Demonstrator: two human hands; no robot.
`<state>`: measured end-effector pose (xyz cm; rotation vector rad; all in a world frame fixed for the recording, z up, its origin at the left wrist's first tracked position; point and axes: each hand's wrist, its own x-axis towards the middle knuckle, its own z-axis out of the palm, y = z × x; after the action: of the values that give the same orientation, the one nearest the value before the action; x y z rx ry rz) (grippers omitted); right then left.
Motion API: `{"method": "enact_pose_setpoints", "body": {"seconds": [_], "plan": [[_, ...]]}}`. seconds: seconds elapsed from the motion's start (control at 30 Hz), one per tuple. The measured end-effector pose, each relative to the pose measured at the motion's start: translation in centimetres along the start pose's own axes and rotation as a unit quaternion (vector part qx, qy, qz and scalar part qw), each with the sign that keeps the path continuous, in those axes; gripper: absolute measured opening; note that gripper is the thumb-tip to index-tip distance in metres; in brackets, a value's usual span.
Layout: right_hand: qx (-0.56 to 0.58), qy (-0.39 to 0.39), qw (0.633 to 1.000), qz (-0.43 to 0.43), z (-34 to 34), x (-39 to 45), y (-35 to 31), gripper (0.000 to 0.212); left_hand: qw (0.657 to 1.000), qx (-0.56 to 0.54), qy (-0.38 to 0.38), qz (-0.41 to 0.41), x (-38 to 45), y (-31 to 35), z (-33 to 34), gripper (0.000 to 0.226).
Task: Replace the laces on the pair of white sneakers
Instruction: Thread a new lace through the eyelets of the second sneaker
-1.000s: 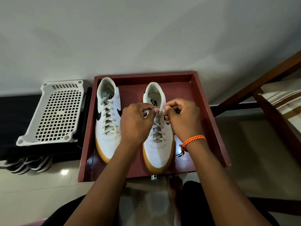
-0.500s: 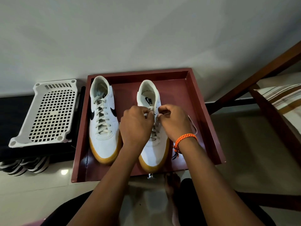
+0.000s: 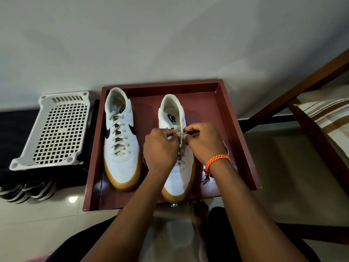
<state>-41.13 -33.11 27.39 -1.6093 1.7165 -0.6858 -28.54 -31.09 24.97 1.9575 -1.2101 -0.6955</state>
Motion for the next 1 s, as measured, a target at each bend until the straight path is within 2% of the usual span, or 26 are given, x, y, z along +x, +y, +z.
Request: {"method": "enact_pose_setpoints", "body": {"seconds": [0.1, 0.17, 0.23, 0.3, 0.4, 0.53, 0.63, 0.67, 0.7, 0.73, 0.77, 0.8, 0.83, 0.87, 0.9, 0.93, 0.97, 1.0], "plan": [[-0.004, 0.034, 0.999, -0.006, 0.5, 0.1, 0.3, 0.006, 0.999, -0.001, -0.040, 0.028, 0.1, 0.2, -0.3, 0.026], [0.006, 0.043, 0.999, 0.000, 0.7, 0.3, 0.5, 0.012, 0.997, 0.015, -0.067, 0.046, 0.3, 0.1, -0.7, 0.031], [0.069, 0.037, 0.996, 0.038, 0.4, 0.5, 0.5, 0.019, 0.996, 0.023, -0.069, 0.055, 0.6, -0.2, -1.0, 0.025], [0.177, 0.000, 0.979, 0.103, -0.3, 0.6, 0.3, 0.023, 0.996, 0.027, -0.068, 0.054, 0.7, -0.7, -1.0, 0.021], [0.347, -0.082, 0.922, 0.147, -1.7, 0.8, -0.1, 0.022, 0.995, 0.046, -0.064, 0.060, 0.6, -0.5, -0.8, 0.018], [0.518, -0.161, 0.836, 0.081, -3.2, 0.4, -1.1, 0.014, 0.995, 0.055, -0.062, 0.054, 0.6, -0.3, -0.8, 0.019], [0.654, -0.212, 0.726, 0.005, -4.2, 0.1, -1.7, 0.020, 0.995, 0.057, -0.066, 0.048, 0.6, -0.3, -0.9, 0.015], [0.683, -0.193, 0.704, -0.024, -4.4, 0.0, -2.0, 0.022, 0.995, 0.061, -0.066, 0.046, 0.6, -0.2, -1.0, 0.015], [0.698, -0.146, 0.700, -0.039, -4.8, 0.3, -2.2, 0.022, 0.995, 0.065, -0.065, 0.048, 0.6, -0.1, -1.2, 0.016], [0.716, -0.108, 0.689, -0.031, -5.2, 0.6, -2.0, 0.021, 0.994, 0.073, -0.065, 0.056, 0.5, 0.0, -1.3, 0.017], [0.736, -0.104, 0.669, -0.010, -5.3, 0.7, -1.9, 0.021, 0.992, 0.085, -0.064, 0.068, 0.4, 0.0, -1.4, 0.018], [0.734, -0.101, 0.671, 0.009, -4.9, 1.0, -1.4, 0.021, 0.989, 0.102, -0.062, 0.086, 0.4, -0.1, -1.7, 0.019], [0.681, -0.084, 0.727, 0.028, -4.4, 1.2, -0.7, 0.021, 0.985, 0.126, -0.055, 0.109, 0.4, -0.1, -1.9, 0.022], [0.539, -0.042, 0.840, 0.049, -3.8, 1.5, -0.2, 0.023, 0.977, 0.158, -0.043, 0.136, 0.5, -0.3, -2.2, 0.025], [0.330, -0.011, 0.943, 0.048, -3.1, 1.7, 0.3, 0.029, 0.966, 0.196, -0.027, 0.166, 0.6, -0.5, -2.5, 0.029], [0.122, 0.000, 0.992, 0.030, -2.3, 1.6, 0.4, 0.034, 0.952, 0.239, -0.009, 0.192, 0.8, -0.7, -2.6, 0.034], [-0.029, -0.020, 0.999, 0.011, -1.4, 1.2, 0.4, 0.034, 0.939, 0.275, 0.006, 0.208, 0.9, -0.9, -2.6, 0.038], [-0.080, -0.049, 0.996, -0.001, -0.7, 0.6, -0.1, 0.030, 0.932, 0.293, 0.013, 0.215, 1.1, -1.1, -2.7, 0.040]]}}
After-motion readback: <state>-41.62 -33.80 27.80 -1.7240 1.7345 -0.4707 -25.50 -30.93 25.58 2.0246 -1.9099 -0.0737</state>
